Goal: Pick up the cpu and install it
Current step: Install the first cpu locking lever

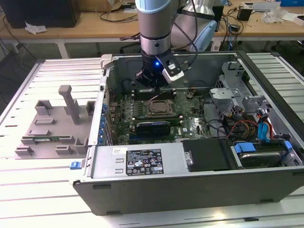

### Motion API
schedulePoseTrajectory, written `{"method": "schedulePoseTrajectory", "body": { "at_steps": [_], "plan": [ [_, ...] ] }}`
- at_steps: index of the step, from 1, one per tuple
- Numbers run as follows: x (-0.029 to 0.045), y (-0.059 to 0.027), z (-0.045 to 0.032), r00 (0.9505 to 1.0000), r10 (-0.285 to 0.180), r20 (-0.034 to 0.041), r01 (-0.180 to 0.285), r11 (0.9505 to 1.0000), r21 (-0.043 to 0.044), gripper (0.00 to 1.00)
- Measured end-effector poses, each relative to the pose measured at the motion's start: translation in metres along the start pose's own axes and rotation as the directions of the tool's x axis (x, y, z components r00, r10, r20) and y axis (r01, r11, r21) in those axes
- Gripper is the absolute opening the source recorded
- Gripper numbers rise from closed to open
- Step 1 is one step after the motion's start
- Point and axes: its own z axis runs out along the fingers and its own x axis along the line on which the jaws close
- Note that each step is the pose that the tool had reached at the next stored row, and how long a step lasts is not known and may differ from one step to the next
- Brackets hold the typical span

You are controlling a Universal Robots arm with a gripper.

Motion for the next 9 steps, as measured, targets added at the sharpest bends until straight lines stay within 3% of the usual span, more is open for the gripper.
{"method": "schedulePoseTrajectory", "body": {
  "at_steps": [3,5,9],
  "plan": [
    [-0.0022,-0.0008,0.0078,0.9995,0.032,0.004,-0.032,0.9995,0.002,0.11],
    [-0.002,-0.0004,0.0089,0.9993,0.036,0.0066,-0.036,0.9993,0.0024,0.11],
    [-0.0016,-0.0005,0.0109,0.9989,0.034,0.0324,-0.034,0.9994,0.0018,0.11]
  ]
}}
